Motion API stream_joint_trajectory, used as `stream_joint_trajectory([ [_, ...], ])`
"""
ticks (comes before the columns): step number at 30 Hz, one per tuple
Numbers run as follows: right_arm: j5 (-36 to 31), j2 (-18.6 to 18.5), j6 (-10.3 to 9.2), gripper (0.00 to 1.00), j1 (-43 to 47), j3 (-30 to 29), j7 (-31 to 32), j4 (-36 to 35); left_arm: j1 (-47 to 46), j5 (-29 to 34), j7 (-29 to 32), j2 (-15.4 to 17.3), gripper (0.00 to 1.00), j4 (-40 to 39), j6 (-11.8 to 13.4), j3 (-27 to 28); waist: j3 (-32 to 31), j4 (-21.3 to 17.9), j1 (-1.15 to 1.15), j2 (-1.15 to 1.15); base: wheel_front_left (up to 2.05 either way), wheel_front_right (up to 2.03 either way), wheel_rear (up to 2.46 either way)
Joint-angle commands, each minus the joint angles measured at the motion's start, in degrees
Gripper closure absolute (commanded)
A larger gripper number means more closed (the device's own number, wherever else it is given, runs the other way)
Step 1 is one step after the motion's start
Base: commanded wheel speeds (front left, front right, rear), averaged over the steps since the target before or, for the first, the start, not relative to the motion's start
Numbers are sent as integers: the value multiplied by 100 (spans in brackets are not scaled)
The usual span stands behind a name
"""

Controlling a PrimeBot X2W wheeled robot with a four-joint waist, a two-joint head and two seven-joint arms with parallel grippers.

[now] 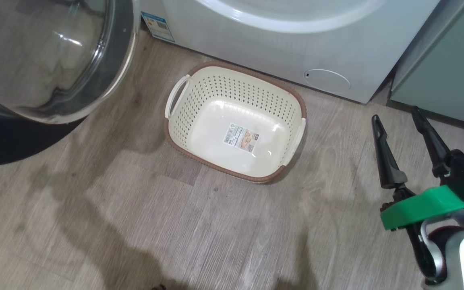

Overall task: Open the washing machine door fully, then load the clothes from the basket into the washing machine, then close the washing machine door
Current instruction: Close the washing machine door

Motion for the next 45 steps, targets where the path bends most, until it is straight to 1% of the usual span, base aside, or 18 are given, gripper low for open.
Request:
stream_joint_trajectory([
  [1, 57, -34, 0, 0, -42, 135, -71, -153, 109, -57, 211, 377, 100, -273, -52, 90, -44, -10, 0, 0, 0, 0, 0],
  [7, 145, -34, 0, 0, -37, 121, -177, -71, 301, -192, 546, 310, 100, -544, -52, 105, -140, -31, 0, 0, 0, 0, 0],
  [14, 272, -34, 0, 0, -14, 118, -372, 116, 675, -264, 850, 97, 100, -1140, -52, 48, -285, -74, 0, 0, 0, 0, 0],
  [27, 544, -34, 0, 0, 96, 117, -690, 429, 1546, -599, 1441, -240, 100, -2224, -31, 139, -603, -331, 0, 0, 0, 0, 0],
  [31, 635, -34, 0, 0, 156, 122, -788, 525, 1894, -611, 1539, -345, 100, -2607, -12, 144, -716, -434, 0, 0, 0, 0, 0],
  [37, 744, -34, 0, 0, 252, 111, -906, 647, 2361, -677, 1616, -610, 100, -3239, 42, 154, -899, -583, 0, 0, 0, 0, 0],
  [45, 802, -34, 0, 0, 356, 115, -959, 737, 2746, -681, 1518, -812, 100, -3602, 159, 271, -1047, -700, 0, 0, 0, 0, 0],
])
